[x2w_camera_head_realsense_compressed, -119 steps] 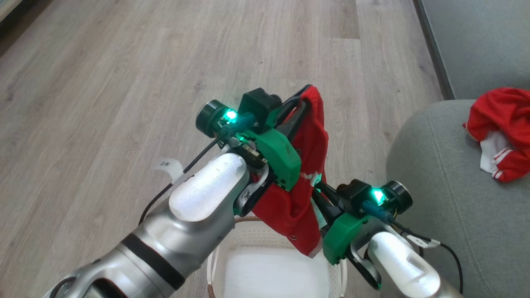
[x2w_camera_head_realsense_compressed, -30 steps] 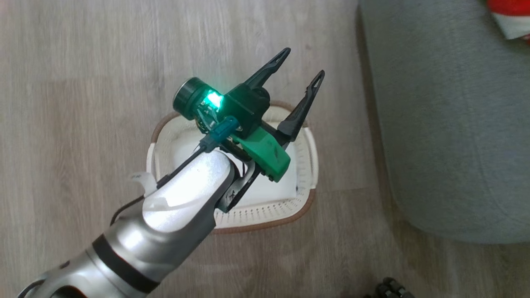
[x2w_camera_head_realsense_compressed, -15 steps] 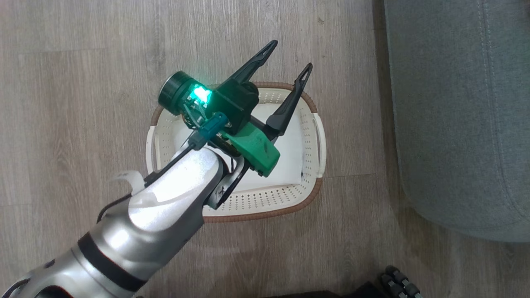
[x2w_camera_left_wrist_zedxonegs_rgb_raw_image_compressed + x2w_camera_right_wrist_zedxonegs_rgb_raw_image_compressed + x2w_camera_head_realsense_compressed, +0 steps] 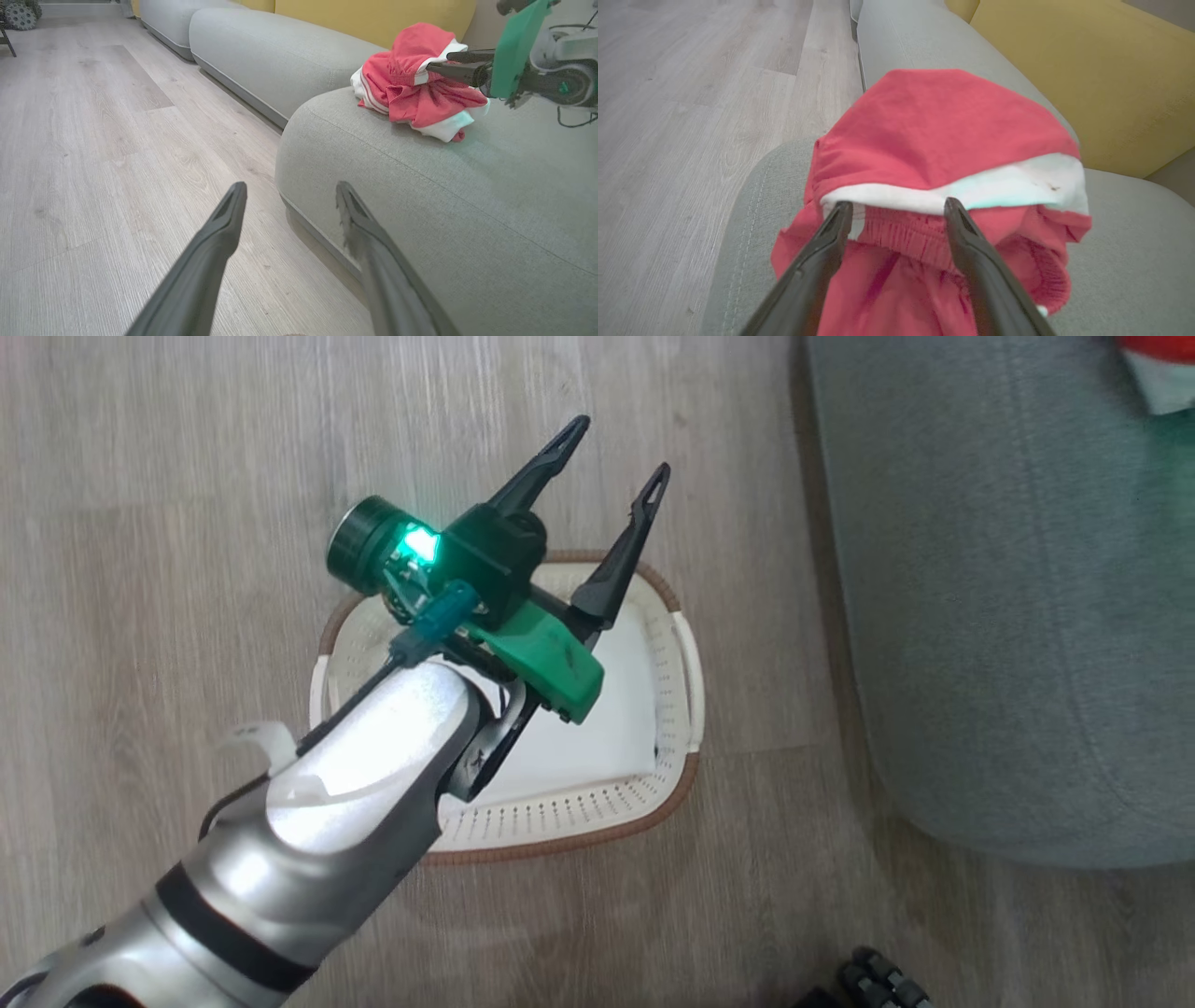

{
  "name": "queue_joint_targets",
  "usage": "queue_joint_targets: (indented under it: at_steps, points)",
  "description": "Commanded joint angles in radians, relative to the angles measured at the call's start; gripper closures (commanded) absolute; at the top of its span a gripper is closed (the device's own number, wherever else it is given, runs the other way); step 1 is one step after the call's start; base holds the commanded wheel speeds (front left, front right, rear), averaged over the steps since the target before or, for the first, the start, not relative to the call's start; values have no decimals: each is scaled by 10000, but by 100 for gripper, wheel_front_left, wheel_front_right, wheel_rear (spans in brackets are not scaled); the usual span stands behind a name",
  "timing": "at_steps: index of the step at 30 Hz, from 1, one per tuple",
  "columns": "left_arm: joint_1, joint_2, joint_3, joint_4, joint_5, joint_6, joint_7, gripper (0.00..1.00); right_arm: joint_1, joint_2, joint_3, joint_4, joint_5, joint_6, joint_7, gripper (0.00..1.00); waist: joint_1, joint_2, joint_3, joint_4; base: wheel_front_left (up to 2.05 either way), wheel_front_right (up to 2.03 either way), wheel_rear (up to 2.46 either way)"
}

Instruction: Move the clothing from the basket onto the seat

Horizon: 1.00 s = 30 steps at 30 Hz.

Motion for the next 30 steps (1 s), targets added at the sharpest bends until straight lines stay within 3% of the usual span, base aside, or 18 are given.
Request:
queue_joint_targets:
  at_steps: [1, 8, 15, 21, 30]
  points:
    - [72, 218, 352, -244, -107, 39, -95, 0, 218, -5, 255, -431, 206, 69, -87, 0, -1, 1, -293, -173, 0, 0, 0]
    - [545, 179, 686, 84, -539, 146, -418, 0, 1196, -194, 1661, -1338, 1553, 69, -90, 0, -1, 1, -1402, -255, 0, 0, 0]
    - [1571, 133, 1398, 244, -1142, 427, -727, 0, 2086, -341, 2802, -2165, 2577, 69, -90, 0, -1, 1, -2627, 117, 0, 0, 0]
    - [2378, 242, 2060, 285, -1346, 714, -807, 0, 3004, -41, 2766, -3075, 3199, 69, -91, 0, -1, 1, -3418, 574, 0, 0, 0]
    - [4179, 535, 3751, -193, -851, 1214, -825, 0, 5214, 1088, 2165, -5101, 3163, 69, -91, 0, -1, 1, -4474, 1274, 0, 0, 0]
